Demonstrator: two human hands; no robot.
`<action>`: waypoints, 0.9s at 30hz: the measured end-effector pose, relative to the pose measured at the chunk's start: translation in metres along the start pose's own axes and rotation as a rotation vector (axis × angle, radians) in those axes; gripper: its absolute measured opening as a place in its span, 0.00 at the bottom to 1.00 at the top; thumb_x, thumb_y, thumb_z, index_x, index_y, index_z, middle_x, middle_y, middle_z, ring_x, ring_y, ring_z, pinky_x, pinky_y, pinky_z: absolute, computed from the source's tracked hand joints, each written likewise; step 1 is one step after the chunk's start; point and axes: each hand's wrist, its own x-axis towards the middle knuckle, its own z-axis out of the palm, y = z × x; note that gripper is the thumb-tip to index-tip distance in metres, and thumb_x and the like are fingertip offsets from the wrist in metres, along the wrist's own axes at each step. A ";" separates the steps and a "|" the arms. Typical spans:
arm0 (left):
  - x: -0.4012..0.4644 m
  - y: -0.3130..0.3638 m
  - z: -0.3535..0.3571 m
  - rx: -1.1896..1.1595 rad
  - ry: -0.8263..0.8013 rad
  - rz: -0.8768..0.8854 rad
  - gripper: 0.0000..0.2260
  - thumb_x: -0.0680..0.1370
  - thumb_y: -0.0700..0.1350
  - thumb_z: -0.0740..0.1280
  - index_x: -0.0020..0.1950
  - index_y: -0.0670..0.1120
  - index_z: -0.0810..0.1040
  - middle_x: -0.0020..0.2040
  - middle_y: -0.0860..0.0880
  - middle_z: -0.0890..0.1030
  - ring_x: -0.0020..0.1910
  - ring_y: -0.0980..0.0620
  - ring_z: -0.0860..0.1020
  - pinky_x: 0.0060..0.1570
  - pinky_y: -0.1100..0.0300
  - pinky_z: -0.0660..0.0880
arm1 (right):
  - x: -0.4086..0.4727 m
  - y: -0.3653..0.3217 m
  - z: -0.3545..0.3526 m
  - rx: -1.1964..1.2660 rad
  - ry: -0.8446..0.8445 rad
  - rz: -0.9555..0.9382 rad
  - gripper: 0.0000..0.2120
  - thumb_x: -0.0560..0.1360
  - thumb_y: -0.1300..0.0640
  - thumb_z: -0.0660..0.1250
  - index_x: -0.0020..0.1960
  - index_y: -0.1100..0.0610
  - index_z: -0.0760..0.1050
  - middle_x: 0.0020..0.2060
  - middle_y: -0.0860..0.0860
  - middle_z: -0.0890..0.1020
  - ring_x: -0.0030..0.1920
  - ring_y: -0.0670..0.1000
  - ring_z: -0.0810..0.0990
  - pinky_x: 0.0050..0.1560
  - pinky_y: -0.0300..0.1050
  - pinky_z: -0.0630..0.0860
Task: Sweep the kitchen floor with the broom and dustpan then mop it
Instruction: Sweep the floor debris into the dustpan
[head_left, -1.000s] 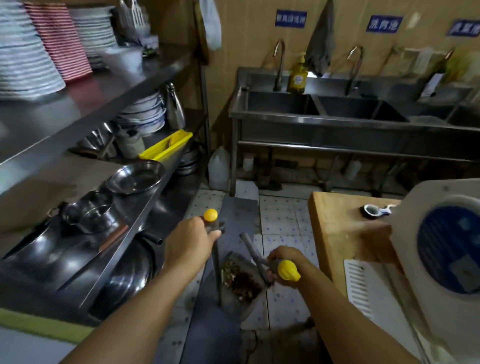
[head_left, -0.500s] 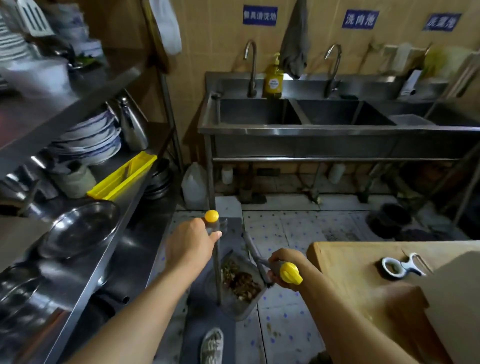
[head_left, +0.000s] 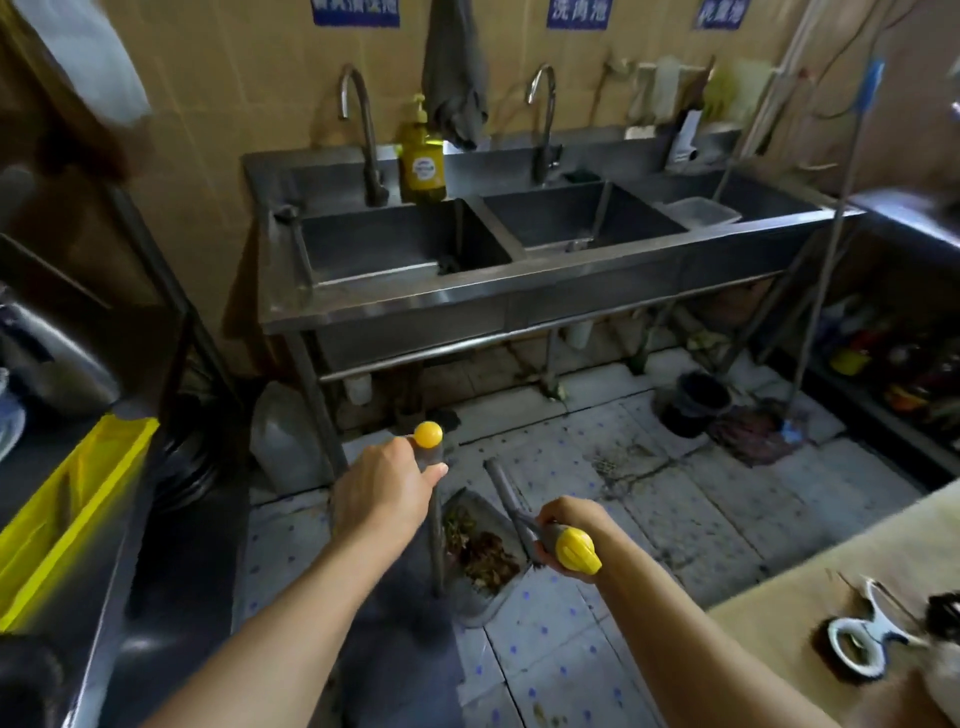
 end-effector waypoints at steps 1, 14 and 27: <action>0.016 0.007 0.002 -0.002 -0.007 0.026 0.18 0.75 0.58 0.66 0.51 0.44 0.77 0.50 0.45 0.81 0.49 0.43 0.79 0.40 0.55 0.74 | 0.005 -0.010 -0.002 0.016 0.015 0.007 0.09 0.70 0.65 0.67 0.35 0.57 0.70 0.35 0.53 0.74 0.47 0.56 0.74 0.59 0.54 0.75; 0.183 0.138 0.029 0.078 -0.078 0.292 0.20 0.74 0.60 0.66 0.55 0.45 0.77 0.54 0.43 0.81 0.54 0.42 0.78 0.45 0.55 0.74 | 0.125 -0.130 -0.056 0.206 0.193 0.074 0.05 0.68 0.69 0.65 0.44 0.65 0.74 0.44 0.62 0.79 0.49 0.62 0.82 0.43 0.54 0.80; 0.295 0.285 0.061 0.054 -0.165 0.504 0.16 0.75 0.59 0.67 0.54 0.49 0.79 0.52 0.45 0.82 0.53 0.43 0.79 0.42 0.57 0.72 | 0.187 -0.227 -0.148 0.379 0.281 0.130 0.05 0.71 0.69 0.64 0.45 0.64 0.74 0.35 0.58 0.75 0.32 0.56 0.77 0.22 0.38 0.73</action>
